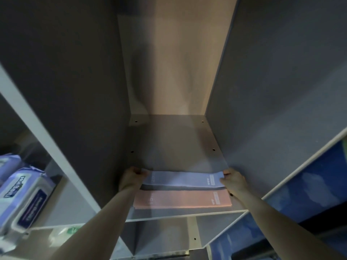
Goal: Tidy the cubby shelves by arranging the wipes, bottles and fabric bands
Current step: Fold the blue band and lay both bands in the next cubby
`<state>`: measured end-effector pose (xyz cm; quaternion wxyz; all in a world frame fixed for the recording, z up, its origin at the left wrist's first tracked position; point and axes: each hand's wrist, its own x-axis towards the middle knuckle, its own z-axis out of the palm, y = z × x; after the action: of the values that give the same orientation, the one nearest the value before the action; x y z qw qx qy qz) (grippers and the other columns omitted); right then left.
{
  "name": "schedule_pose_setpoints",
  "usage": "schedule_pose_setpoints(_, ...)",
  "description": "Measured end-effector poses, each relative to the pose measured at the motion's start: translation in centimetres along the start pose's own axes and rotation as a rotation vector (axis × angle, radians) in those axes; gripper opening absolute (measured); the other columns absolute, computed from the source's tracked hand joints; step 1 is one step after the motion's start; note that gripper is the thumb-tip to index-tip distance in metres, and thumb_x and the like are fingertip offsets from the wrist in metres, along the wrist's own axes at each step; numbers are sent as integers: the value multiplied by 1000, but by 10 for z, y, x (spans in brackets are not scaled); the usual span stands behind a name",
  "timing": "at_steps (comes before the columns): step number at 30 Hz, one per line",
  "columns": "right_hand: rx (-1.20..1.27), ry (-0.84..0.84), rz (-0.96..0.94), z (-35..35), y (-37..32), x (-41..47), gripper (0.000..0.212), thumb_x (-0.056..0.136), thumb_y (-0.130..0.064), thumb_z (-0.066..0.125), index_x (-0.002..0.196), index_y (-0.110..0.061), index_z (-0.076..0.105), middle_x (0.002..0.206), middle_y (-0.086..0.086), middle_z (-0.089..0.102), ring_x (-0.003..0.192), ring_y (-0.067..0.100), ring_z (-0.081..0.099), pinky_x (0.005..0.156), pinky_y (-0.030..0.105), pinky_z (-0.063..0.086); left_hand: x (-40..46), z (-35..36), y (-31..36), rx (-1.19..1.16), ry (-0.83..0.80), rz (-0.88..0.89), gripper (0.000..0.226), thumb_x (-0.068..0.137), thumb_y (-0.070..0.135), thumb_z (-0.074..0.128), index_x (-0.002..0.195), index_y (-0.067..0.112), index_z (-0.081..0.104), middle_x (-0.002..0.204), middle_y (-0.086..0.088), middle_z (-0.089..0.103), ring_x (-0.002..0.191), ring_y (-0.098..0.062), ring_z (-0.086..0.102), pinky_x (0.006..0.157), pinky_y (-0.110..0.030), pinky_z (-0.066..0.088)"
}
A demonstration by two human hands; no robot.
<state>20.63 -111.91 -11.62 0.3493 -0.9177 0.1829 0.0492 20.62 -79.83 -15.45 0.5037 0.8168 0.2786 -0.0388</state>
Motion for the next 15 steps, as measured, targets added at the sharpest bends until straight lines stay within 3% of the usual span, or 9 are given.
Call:
schedule_pose_setpoints(2,-79,-23,-37,-2,-2,-4,37,81,-13,63,117,-7,58,113,18,64,102,33,61,82,34,48,-4,0,4,14,10,16,25,76,25,74,95,10,65,98,-18,70,95,-34,65,83,-41,53)
schedule_pose_setpoints(4,-178,-22,-100,-5,-7,-8,52,81,-17,64,130,-10,48,126,18,52,116,34,53,92,32,43,-13,-3,10,49,29,27,42,77,26,73,114,10,60,112,-18,65,105,-34,61,89,-40,50)
schedule_pose_setpoints(7,-101,0,-194,-15,-23,-17,66,78,-15,67,139,-20,42,126,16,47,120,33,49,97,32,40,-31,-11,22,121,55,83,66,77,33,71,135,16,46,131,-15,53,120,-32,53,93,-36,46)
schedule_pose_setpoints(10,86,-2,-251,-27,-46,-29,62,74,-20,69,131,-33,48,116,13,54,98,31,60,90,39,50,-51,-26,30,-63,-12,131,76,65,41,76,132,17,49,129,-11,58,116,-27,58,96,-38,48)
schedule_pose_setpoints(13,187,-42,-278,-42,-74,-55,60,79,-4,69,134,-18,48,120,13,52,91,29,61,84,40,51,-84,-48,49,-224,-25,180,58,70,28,80,121,9,58,120,-12,64,111,-26,60,96,-40,48)
schedule_pose_setpoints(15,293,-47,-303,-51,-90,-69,59,78,3,68,132,-10,48,125,19,57,95,26,57,75,27,53,-112,-68,65,-276,-29,252,48,73,28,78,115,10,61,114,-12,67,107,-26,63,93,-38,50)
